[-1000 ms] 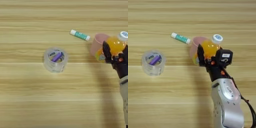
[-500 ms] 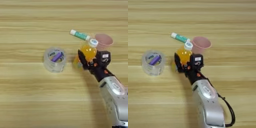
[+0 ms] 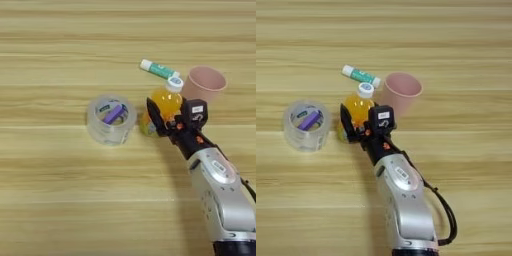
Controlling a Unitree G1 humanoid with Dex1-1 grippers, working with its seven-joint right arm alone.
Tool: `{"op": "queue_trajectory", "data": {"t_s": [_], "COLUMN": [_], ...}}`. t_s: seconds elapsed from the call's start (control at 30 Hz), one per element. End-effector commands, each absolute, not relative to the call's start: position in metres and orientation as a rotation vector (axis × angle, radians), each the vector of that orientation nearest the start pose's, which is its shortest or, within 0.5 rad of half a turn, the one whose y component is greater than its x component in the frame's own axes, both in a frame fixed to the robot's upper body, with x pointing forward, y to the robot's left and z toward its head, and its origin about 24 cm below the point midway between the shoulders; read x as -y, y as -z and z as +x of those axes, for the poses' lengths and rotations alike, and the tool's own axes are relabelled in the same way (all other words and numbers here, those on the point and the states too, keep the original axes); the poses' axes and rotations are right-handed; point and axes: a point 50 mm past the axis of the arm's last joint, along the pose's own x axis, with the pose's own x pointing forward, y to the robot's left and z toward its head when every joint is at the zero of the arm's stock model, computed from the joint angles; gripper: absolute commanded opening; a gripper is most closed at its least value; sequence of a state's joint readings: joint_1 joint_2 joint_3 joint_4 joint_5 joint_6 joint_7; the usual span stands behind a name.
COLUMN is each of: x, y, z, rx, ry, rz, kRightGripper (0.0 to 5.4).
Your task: Move the objects on the table
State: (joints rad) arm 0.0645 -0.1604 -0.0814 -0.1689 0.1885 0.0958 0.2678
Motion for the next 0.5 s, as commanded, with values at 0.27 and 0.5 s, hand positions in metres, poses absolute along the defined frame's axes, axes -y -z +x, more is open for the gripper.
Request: {"op": "queue_trajectory", "data": {"t_s": [0.27, 0.5], "x": [0.1789, 0.1773], "y": [-0.0769, -0.0764], "z": [0.2461, 0.2449], "rx": [0.100, 0.101], "ry": [-0.226, -0.236], "rz": [-0.015, -0.026], "kRightGripper": [4.43, 5.14]}}
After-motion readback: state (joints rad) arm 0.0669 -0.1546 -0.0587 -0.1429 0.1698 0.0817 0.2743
